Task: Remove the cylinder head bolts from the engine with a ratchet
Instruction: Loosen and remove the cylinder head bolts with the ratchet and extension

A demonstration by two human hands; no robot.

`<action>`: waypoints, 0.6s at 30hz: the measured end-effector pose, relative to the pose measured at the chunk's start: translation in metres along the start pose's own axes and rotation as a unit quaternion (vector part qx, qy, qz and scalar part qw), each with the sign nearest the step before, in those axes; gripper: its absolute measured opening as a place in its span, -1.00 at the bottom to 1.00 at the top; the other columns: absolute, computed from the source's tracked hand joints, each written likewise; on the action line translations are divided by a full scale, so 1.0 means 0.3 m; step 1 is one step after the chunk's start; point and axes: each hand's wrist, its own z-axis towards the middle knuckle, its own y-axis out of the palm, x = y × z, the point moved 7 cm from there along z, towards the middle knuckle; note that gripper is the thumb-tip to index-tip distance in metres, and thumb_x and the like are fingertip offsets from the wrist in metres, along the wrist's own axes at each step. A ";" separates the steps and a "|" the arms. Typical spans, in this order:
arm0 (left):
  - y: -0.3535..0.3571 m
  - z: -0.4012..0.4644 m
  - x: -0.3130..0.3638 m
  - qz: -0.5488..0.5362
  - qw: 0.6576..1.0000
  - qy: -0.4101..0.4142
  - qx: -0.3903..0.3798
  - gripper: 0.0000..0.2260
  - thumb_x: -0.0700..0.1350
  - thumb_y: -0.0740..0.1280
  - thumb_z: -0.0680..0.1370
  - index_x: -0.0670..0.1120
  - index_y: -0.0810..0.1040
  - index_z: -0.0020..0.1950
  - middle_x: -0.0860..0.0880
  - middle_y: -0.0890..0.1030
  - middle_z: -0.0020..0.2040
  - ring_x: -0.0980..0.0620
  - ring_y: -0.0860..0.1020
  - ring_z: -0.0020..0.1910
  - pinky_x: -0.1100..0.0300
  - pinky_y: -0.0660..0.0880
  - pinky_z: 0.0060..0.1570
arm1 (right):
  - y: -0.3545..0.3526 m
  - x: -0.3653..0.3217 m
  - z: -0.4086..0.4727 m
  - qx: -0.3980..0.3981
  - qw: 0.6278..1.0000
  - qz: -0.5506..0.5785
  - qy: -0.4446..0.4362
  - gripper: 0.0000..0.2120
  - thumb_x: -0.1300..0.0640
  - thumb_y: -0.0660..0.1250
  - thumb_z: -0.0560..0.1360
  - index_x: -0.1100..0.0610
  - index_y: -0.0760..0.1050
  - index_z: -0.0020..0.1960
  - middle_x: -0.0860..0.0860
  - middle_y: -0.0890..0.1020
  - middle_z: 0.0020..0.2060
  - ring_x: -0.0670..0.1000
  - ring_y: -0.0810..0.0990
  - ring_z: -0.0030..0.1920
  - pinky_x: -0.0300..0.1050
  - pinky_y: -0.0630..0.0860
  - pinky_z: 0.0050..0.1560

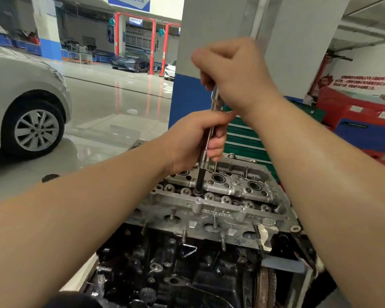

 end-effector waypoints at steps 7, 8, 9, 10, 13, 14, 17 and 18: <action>-0.007 -0.063 -0.019 0.122 0.958 0.088 0.245 -0.89 -0.07 0.24 0.37 -0.06 0.50 -0.18 0.01 0.52 -0.37 0.01 0.42 -0.36 0.10 0.37 -0.26 | 0.022 -0.086 -0.039 0.135 0.849 -0.511 -0.014 -0.67 -0.05 0.22 0.48 0.11 0.22 -0.33 -0.03 0.20 -0.44 0.12 0.23 -0.43 -0.15 0.04 -0.39; -0.008 -0.061 -0.014 0.115 0.955 0.092 0.257 -0.92 -0.08 0.23 0.36 -0.08 0.44 -0.23 -0.01 0.45 -0.41 0.00 0.36 -0.40 0.10 0.32 -0.30 | 0.022 -0.093 -0.036 0.143 0.852 -0.503 -0.024 -0.65 -0.08 0.21 0.46 0.11 0.25 -0.36 -0.04 0.23 -0.46 0.11 0.21 -0.45 -0.17 0.05 -0.39; -0.014 -0.049 -0.012 0.084 0.963 0.081 0.243 -0.92 -0.10 0.23 0.36 -0.07 0.37 -0.30 -0.03 0.36 -0.46 -0.01 0.29 -0.46 0.13 0.27 -0.35 | 0.018 -0.079 -0.025 0.138 0.876 -0.460 -0.034 -0.65 -0.12 0.19 0.44 0.12 0.32 -0.36 -0.04 0.29 -0.48 0.13 0.26 -0.43 -0.16 0.09 -0.39; -0.009 -0.027 -0.015 0.046 0.978 0.063 0.194 -0.83 -0.10 0.26 0.38 -0.03 0.32 -0.38 -0.02 0.27 -0.50 -0.01 0.21 -0.51 0.16 0.24 -0.40 | 0.012 -0.055 -0.013 0.106 0.920 -0.376 -0.041 -0.65 -0.12 0.20 0.44 0.13 0.39 -0.34 -0.01 0.37 -0.48 0.14 0.34 -0.39 -0.14 0.17 -0.39; 0.029 0.011 -0.019 -0.015 0.999 0.021 0.024 -0.58 -0.05 0.32 0.54 0.07 0.24 -0.48 0.06 0.16 -0.53 0.03 0.09 -0.54 0.21 0.17 -0.47 | -0.014 0.000 -0.012 0.007 0.999 0.020 -0.029 -0.68 0.16 0.35 0.50 0.36 0.46 -0.33 0.23 0.47 -0.43 0.08 0.41 -0.37 -0.06 0.36 -0.30; 0.032 0.016 -0.019 -0.017 0.999 0.028 0.017 -0.57 -0.05 0.32 0.54 0.07 0.25 -0.49 0.07 0.16 -0.53 0.04 0.09 -0.54 0.22 0.17 -0.48 | -0.022 0.009 -0.012 0.015 0.998 0.049 -0.024 -0.69 0.22 0.37 0.49 0.41 0.45 -0.33 0.24 0.45 -0.45 0.04 0.39 -0.38 -0.07 0.35 -0.30; 0.010 0.018 -0.041 -0.038 0.996 0.043 0.062 -0.66 -0.06 0.26 0.46 0.07 0.26 -0.49 0.07 0.15 -0.52 0.06 0.09 -0.55 0.26 0.17 -0.50 | 0.006 0.005 -0.009 0.111 0.984 -0.138 -0.016 -0.66 0.05 0.31 0.45 0.19 0.35 -0.42 0.08 0.33 -0.51 0.02 0.29 -0.39 -0.04 0.28 -0.35; 0.004 0.015 -0.046 -0.046 0.995 0.056 0.074 -0.69 -0.07 0.23 0.45 0.07 0.25 -0.48 0.08 0.15 -0.52 0.07 0.09 -0.56 0.27 0.17 -0.50 | 0.008 -0.008 -0.019 0.160 0.964 -0.211 -0.014 -0.64 -0.01 0.28 0.44 0.17 0.29 -0.42 0.09 0.31 -0.51 0.05 0.26 -0.41 -0.05 0.24 -0.38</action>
